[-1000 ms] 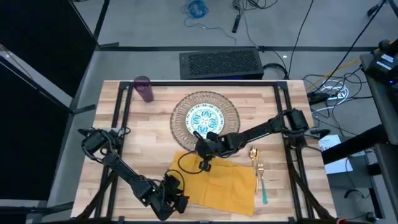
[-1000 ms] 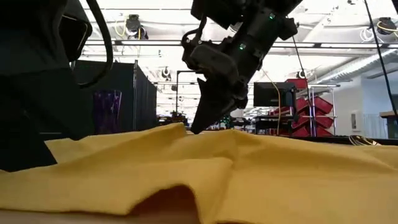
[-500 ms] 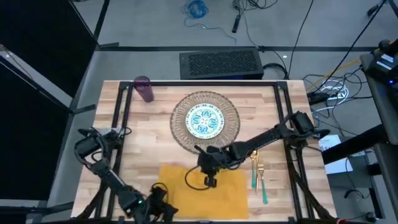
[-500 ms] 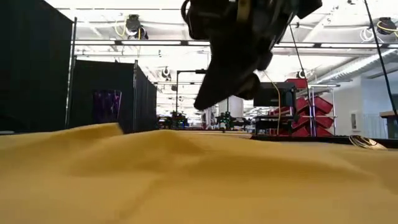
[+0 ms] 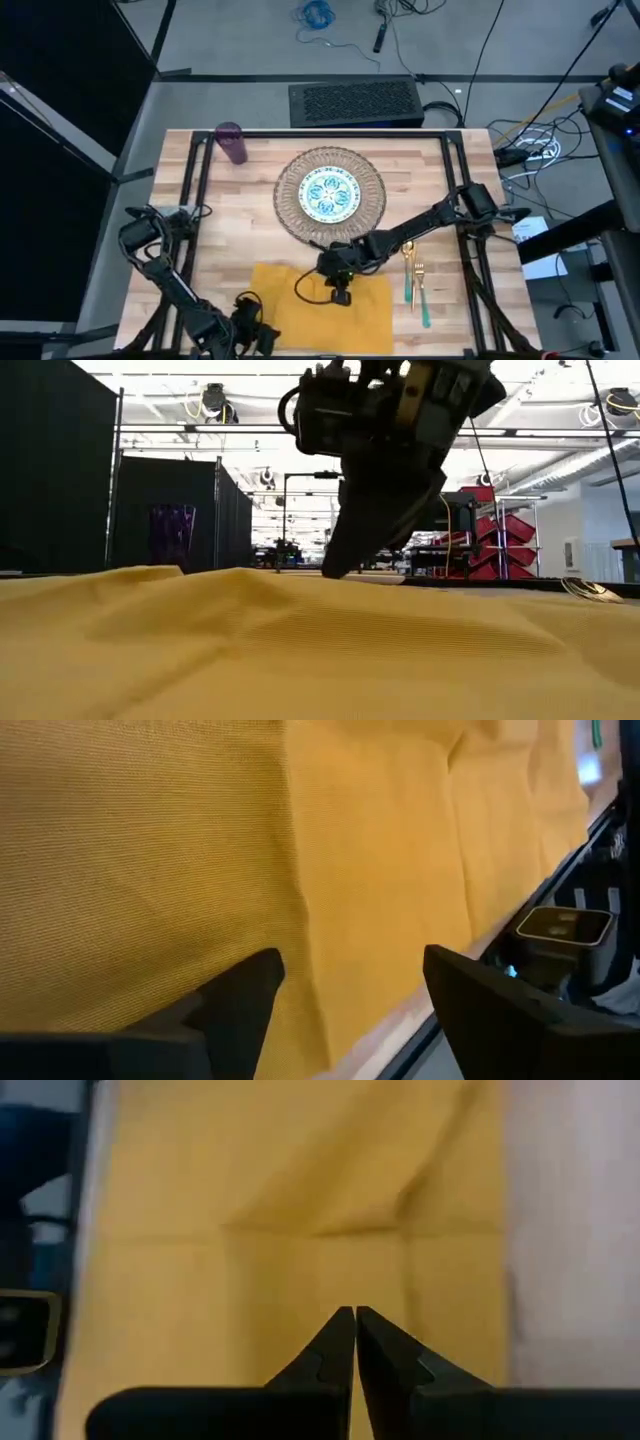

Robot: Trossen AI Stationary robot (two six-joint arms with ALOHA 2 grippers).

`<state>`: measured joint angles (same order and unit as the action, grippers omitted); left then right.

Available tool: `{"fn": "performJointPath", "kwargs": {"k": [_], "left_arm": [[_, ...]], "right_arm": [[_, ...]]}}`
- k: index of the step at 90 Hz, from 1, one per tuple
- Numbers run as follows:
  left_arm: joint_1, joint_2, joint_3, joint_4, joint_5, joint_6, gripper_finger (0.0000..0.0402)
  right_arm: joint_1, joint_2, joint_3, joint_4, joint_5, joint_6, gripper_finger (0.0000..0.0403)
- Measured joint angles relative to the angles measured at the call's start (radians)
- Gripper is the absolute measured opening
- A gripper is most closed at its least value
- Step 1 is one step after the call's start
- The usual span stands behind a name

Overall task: Set table place
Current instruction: Fold the yellow table napkin

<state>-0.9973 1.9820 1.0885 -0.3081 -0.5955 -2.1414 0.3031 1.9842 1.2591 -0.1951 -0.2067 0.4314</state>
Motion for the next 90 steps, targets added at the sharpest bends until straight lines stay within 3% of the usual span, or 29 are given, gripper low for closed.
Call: {"fn": "performJointPath", "kwargs": {"k": [42,59,90], "left_arm": [[0.018,0.000,-0.001,-0.053,-0.033,0.002,0.0244],[0.007,0.000,-0.001,-0.053,-0.033,0.001,0.0244],[-0.042,0.000,-0.002,-0.074,-0.031,-0.024,0.0244]], "right_arm": [[-0.049,0.085,0.003,0.003,-0.072,-0.024,0.0000],[-0.057,0.080,0.005,-0.004,0.109,0.025,0.0000],[-0.051,0.049,0.005,-0.167,0.260,0.098,0.0000]]}}
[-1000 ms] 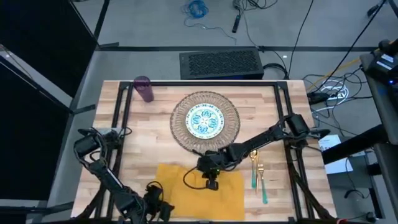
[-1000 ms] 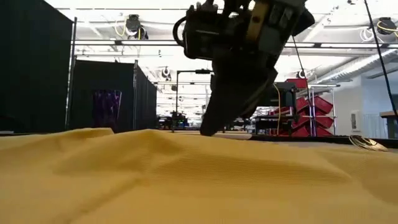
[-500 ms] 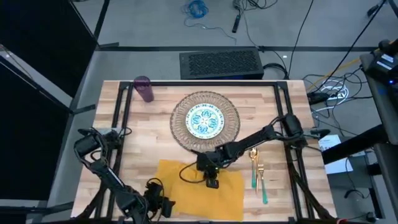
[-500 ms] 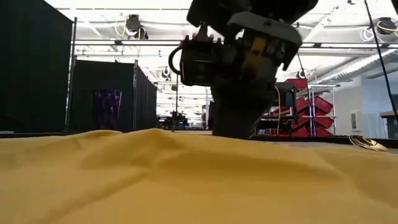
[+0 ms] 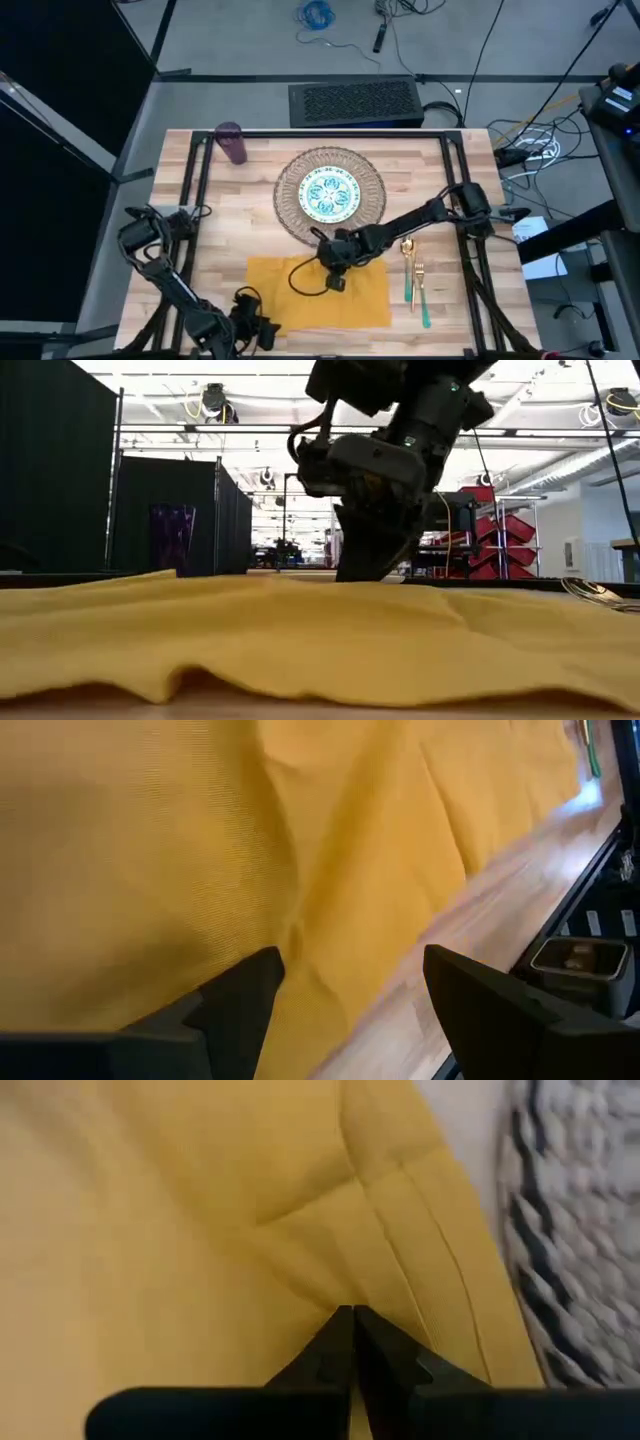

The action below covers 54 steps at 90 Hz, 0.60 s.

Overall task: Set table place
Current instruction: Fold the yellow table napkin

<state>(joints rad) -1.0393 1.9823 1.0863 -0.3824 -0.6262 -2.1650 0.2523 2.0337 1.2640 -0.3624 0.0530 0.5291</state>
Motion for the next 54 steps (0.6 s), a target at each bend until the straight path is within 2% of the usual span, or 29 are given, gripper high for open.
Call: {"fn": "performJointPath", "kwargs": {"k": [9,36,49,54], "left_arm": [[-0.011,-0.004,0.000,-0.019,0.018,-0.003,0.0238],[-0.010,-0.007,0.000,-0.036,0.023,-0.003,0.0203],[-0.003,-0.007,0.000,-0.034,0.022,0.000,0.0201],[-0.002,-0.008,0.000,-0.033,0.021,0.000,0.0201]], "right_arm": [[0.012,-0.020,-0.004,-0.033,0.032,0.009,0.0000],[0.038,-0.128,-0.010,-0.026,0.024,0.000,0.0000],[0.061,-0.180,-0.006,-0.065,-0.096,0.024,0.0000],[0.082,-0.182,-0.006,-0.125,-0.107,0.041,0.0000]]}}
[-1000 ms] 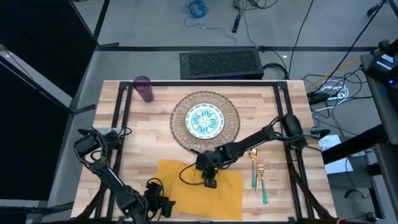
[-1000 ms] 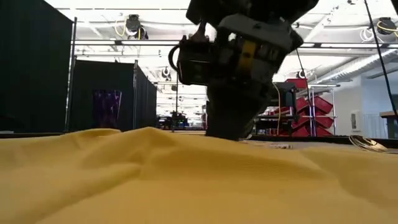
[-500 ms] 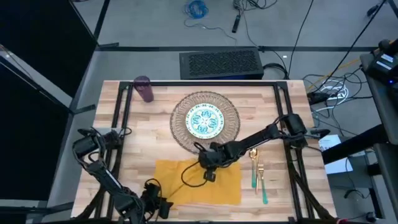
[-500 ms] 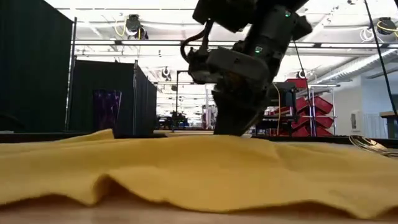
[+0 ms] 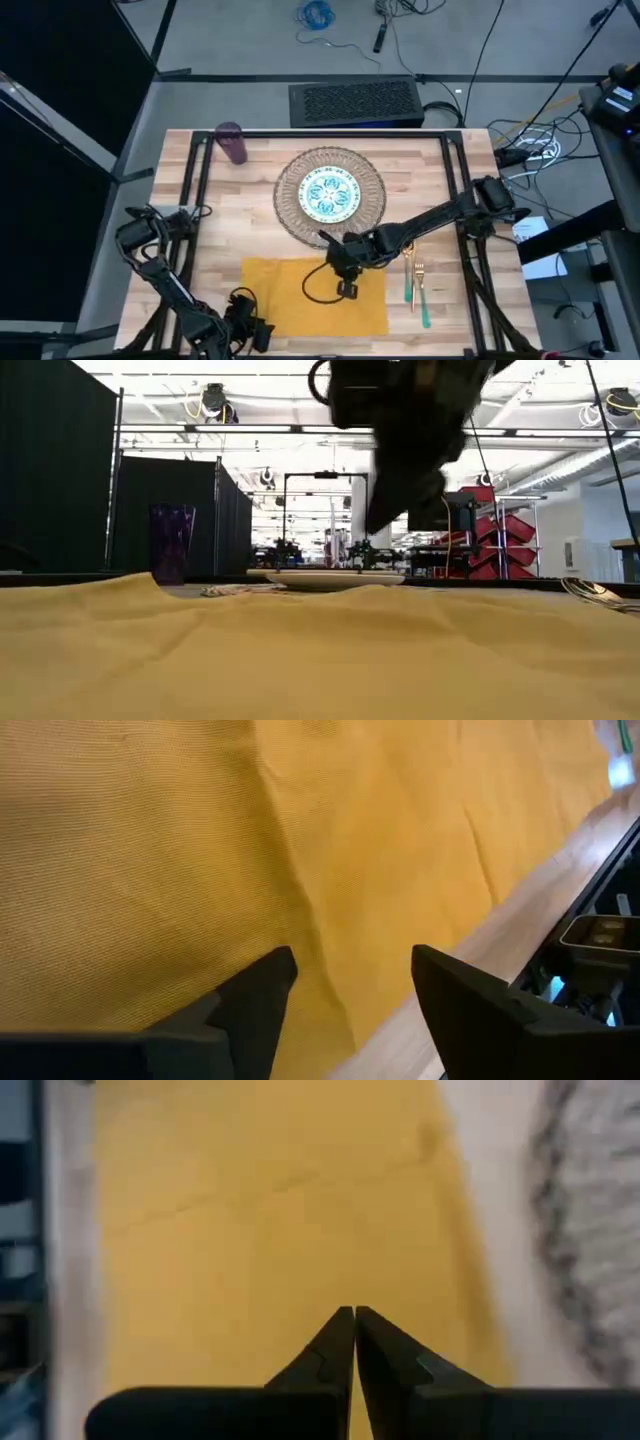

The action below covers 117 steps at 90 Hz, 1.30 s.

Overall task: Set table place
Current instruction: Fold the yellow table napkin

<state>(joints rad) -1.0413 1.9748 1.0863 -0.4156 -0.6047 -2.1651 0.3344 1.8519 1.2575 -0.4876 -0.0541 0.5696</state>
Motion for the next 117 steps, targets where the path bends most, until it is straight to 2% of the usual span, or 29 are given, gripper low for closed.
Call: {"fn": "performJointPath", "kwargs": {"k": [14,23,40,73,84,90,117], "left_arm": [[0.002,-0.011,-0.001,-0.002,0.001,0.002,0.0201],[0.002,-0.023,0.001,-0.015,-0.008,0.004,0.0201],[0.004,-0.026,0.000,-0.038,-0.017,0.001,0.0201],[-0.002,-0.026,0.008,-0.033,-0.027,-0.003,0.0201],[-0.001,-0.026,0.009,-0.031,-0.028,-0.003,0.0201],[0.000,-0.026,0.010,-0.032,-0.028,-0.003,0.0201],[0.027,-0.026,0.011,-0.031,-0.030,0.001,0.0201]], "right_arm": [[0.077,0.010,-0.003,-0.189,0.012,0.040,0.0000],[0.107,0.011,-0.033,-0.169,0.023,0.040,0.0000],[0.094,0.029,-0.088,-0.121,0.070,0.078,0.0000],[0.100,0.018,-0.138,-0.221,0.186,0.257,0.0000],[0.132,0.000,-0.142,-0.210,0.171,0.271,0.0000],[0.153,-0.020,-0.145,-0.169,0.121,0.239,0.0000],[0.202,-0.189,-0.102,-0.121,0.053,0.194,0.0000]]}}
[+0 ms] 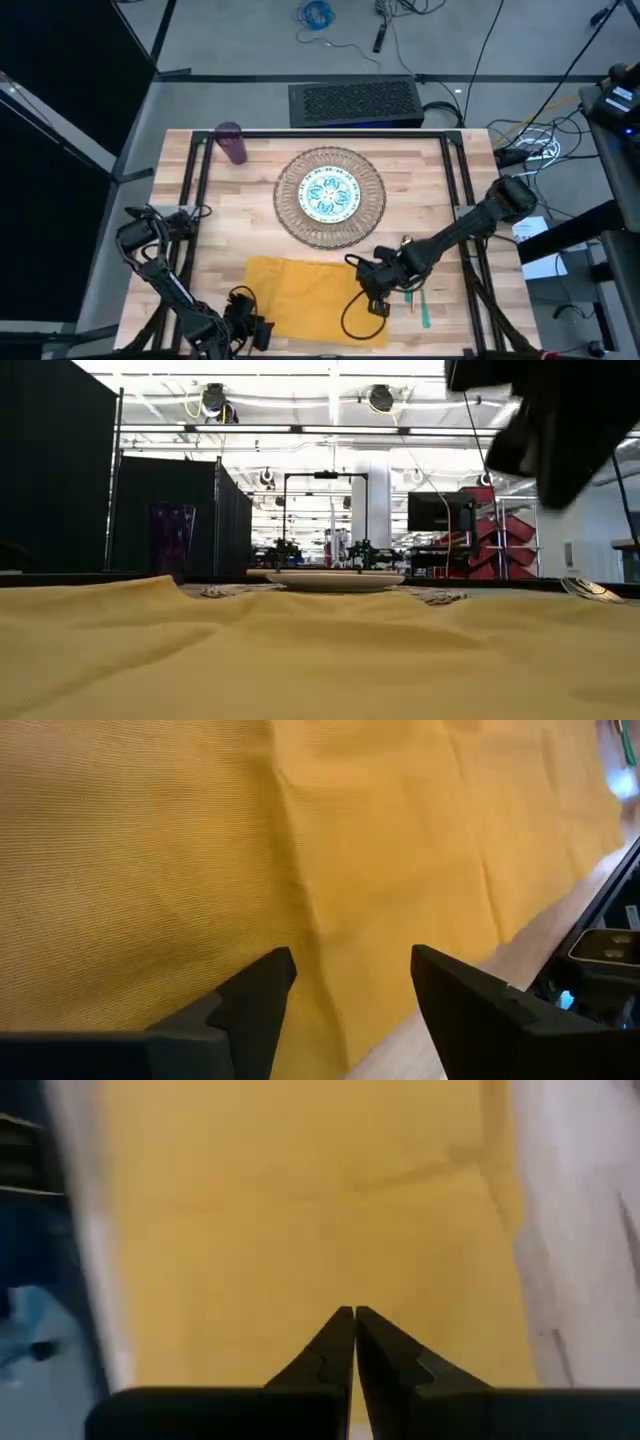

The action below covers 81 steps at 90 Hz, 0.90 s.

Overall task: Set table place
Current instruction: Fold the yellow table napkin

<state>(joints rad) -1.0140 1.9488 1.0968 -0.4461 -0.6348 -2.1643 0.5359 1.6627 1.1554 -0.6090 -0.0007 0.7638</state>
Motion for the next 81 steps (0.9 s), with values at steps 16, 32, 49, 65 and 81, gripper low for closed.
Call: {"fn": "performJointPath", "kwargs": {"k": [16,32,49,65,81], "left_arm": [[0.042,-0.002,-0.002,0.017,-0.042,0.061,0.0201],[0.112,-0.031,0.028,0.026,-0.039,0.252,0.0201],[0.136,-0.048,0.059,0.034,0.021,0.346,0.0201],[0.099,-0.045,0.064,0.026,0.041,0.286,0.0201],[0.077,-0.045,0.064,-0.042,0.040,0.190,0.0201]], "right_arm": [[0.009,0.017,-0.001,-0.055,-0.029,-0.002,0.0000],[-0.006,0.097,-0.002,-0.040,0.003,-0.045,0.0000],[-0.083,0.125,-0.001,0.152,0.045,-0.162,0.0000],[-0.215,0.131,0.000,0.408,-0.073,-0.303,0.0000],[-0.333,0.143,0.001,0.579,-0.095,-0.466,0.0013]]}}
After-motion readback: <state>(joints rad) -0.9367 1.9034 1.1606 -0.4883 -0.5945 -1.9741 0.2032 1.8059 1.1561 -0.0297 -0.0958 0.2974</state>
